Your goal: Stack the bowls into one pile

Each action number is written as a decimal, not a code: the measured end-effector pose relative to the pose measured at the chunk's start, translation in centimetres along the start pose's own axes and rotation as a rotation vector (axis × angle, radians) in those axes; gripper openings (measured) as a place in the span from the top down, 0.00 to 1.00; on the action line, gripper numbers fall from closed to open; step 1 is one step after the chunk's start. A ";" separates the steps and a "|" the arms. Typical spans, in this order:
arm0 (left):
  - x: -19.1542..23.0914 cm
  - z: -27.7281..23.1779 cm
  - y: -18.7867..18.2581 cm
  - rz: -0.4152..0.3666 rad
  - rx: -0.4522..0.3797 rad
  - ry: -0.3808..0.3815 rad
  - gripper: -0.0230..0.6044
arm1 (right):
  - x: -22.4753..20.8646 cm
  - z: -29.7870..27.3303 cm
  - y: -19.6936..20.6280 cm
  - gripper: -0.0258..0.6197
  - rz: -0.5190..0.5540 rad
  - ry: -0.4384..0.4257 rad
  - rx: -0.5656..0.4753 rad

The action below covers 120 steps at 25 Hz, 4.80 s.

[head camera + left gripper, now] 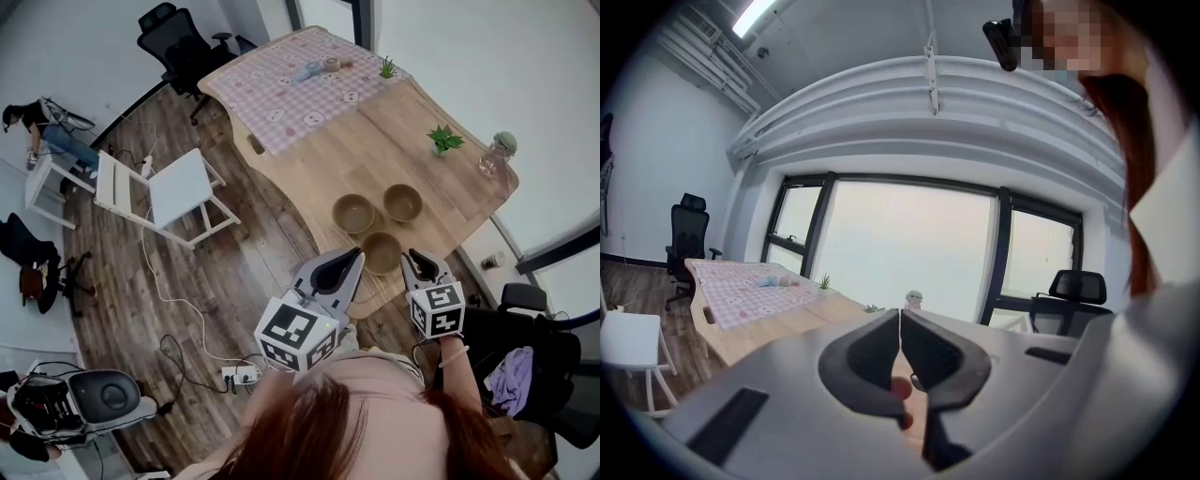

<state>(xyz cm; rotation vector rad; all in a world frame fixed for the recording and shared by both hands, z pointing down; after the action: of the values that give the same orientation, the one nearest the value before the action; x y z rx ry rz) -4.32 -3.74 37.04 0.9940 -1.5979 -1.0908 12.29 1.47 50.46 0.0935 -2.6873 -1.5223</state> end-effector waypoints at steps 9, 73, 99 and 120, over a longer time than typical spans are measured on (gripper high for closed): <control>1.4 -0.5 -0.1 0.005 0.018 0.024 0.95 | -0.3 -2.6 1.7 0.85 -0.016 0.026 0.071; 6.4 -8.0 -1.7 0.077 0.048 -0.017 0.95 | -3.7 -9.7 5.3 0.93 -0.175 -0.117 0.291; 7.1 -6.7 -2.8 0.081 -0.023 -0.237 0.95 | -5.0 -12.3 -2.1 0.94 -0.126 -0.318 0.154; 9.3 -2.8 -2.8 0.113 -0.043 -0.414 0.95 | -2.2 -18.0 -4.8 0.94 -0.045 -0.422 0.170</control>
<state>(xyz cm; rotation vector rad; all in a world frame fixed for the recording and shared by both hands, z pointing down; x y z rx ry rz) -3.51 -13.84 37.13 0.6663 -1.9246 -1.3050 15.97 -16.21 55.55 -0.1846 -3.1570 -1.4613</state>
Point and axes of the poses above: the fingertips, and each gripper's own axes: z backward along the fingers, x to its left, y out of its underside, the point moved 6 cm from there along z, backward along the fingers, and after that the axes turned 6 degrees about y, right-handed, at the moved point
